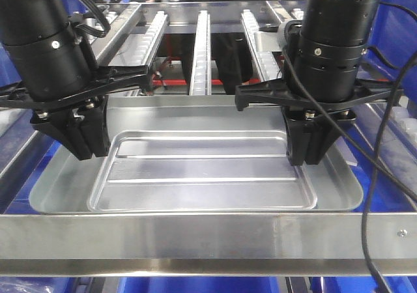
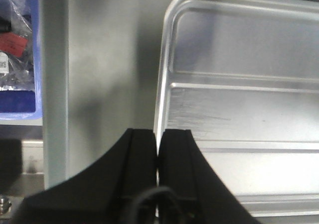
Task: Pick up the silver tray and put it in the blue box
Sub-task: 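Lower both open grippers onto the tray's two side rims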
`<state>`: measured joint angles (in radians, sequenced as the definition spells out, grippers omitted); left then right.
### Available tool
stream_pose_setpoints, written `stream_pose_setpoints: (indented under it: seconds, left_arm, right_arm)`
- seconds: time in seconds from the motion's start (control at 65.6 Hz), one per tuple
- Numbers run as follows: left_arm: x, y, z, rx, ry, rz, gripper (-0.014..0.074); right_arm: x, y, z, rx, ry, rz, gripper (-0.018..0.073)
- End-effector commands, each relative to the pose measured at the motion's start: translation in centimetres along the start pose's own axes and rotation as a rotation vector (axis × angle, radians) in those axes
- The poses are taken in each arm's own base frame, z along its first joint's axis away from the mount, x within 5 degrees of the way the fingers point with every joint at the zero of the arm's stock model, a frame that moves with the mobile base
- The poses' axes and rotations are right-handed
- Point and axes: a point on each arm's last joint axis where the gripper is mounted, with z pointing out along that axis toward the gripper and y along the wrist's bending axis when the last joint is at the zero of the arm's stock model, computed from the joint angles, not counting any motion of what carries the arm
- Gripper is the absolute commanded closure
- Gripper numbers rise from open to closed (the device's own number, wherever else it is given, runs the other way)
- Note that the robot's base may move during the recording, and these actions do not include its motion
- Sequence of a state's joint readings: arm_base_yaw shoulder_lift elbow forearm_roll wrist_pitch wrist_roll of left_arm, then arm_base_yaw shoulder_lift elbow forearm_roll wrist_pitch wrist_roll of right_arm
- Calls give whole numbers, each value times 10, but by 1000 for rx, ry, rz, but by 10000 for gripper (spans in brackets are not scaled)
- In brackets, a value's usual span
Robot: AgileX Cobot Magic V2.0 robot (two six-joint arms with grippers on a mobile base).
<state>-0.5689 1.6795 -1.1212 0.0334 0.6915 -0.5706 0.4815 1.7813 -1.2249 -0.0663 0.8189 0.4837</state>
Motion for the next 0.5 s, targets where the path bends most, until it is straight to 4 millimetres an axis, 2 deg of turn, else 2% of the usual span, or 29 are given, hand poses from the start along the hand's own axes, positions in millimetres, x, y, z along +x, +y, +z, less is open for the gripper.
stream_pose_setpoints:
  seconds: [0.0, 0.137, 0.274, 0.488]
  left_arm:
    - [-11, -7, -20, 54, -93, 5, 602]
    - [-11, -7, -20, 55, -95, 63, 602]
    - [-10, -8, -20, 68, -85, 44, 602]
    - [-10, -8, -20, 70, -89, 44, 602]
  right_arm:
    - [-9, 3, -26, -44, -100, -8, 427]
    - [-8, 2, -28, -49, -110, -8, 428]
    - [-2, -1, -31, -67, -144, -8, 428]
    - [-3, -1, -31, -82, -176, -9, 428]
